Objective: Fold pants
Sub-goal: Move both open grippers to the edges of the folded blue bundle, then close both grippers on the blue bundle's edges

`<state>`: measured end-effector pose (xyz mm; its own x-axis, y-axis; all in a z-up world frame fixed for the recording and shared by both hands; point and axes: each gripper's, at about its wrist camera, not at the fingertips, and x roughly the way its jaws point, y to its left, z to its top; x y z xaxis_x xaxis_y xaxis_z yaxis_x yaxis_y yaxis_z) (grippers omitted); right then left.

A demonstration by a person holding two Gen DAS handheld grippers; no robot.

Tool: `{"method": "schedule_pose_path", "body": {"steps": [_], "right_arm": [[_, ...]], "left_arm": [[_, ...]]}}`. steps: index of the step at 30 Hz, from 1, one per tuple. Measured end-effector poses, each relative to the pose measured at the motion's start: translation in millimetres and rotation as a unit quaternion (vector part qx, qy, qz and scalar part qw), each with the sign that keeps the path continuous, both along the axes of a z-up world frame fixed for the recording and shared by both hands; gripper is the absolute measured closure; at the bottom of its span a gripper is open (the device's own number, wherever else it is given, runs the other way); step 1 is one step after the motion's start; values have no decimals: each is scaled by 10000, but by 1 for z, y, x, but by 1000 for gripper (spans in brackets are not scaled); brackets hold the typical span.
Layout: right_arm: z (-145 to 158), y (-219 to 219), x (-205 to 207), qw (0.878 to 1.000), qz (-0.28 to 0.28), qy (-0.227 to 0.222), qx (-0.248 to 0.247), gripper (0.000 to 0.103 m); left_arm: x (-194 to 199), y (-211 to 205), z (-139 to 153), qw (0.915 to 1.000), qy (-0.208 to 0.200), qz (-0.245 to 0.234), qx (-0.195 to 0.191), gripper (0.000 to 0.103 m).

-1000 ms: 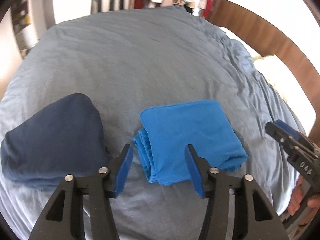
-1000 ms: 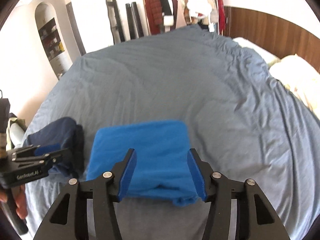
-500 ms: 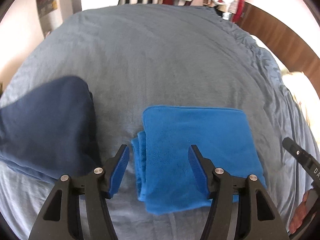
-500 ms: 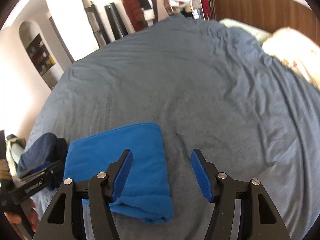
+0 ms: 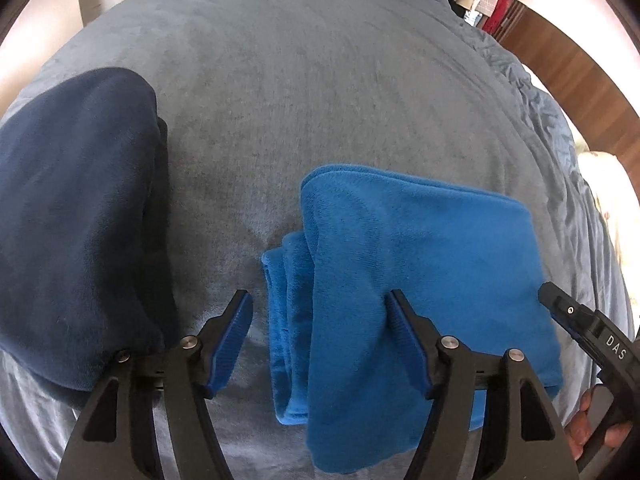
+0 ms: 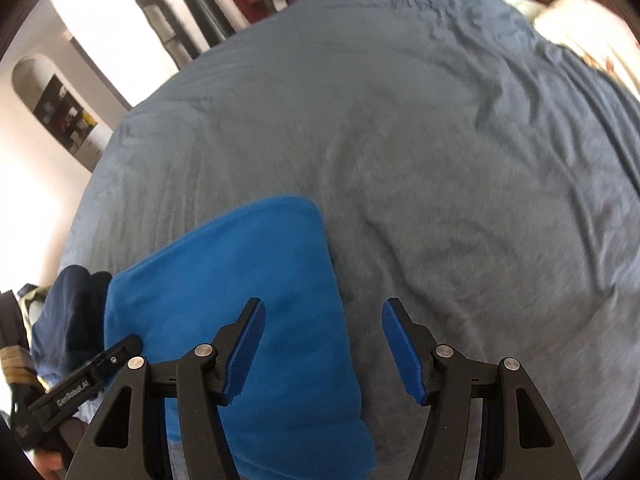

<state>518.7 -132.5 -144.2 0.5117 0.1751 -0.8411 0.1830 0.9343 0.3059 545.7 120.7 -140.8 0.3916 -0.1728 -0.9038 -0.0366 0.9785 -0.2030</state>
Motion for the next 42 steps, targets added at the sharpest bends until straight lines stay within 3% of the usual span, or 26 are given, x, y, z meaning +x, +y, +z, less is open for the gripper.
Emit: {"method": "schedule_pose_path", "body": {"steps": [15, 26, 35, 42], "right_arm": [[-29, 6, 5, 9994, 82, 314, 101, 41], [-41, 11, 18, 9988, 80, 433, 204, 42], [-44, 21, 26, 9982, 243, 448, 313, 64], [-24, 23, 22, 9988, 271, 288, 274, 77]], "left_arm": [[8, 4, -16, 9996, 208, -140, -131, 36], [22, 7, -34, 9971, 493, -113, -576, 42], [24, 9, -32, 9961, 576, -137, -662, 52], [17, 7, -14, 9973, 343, -223, -604, 61]]}}
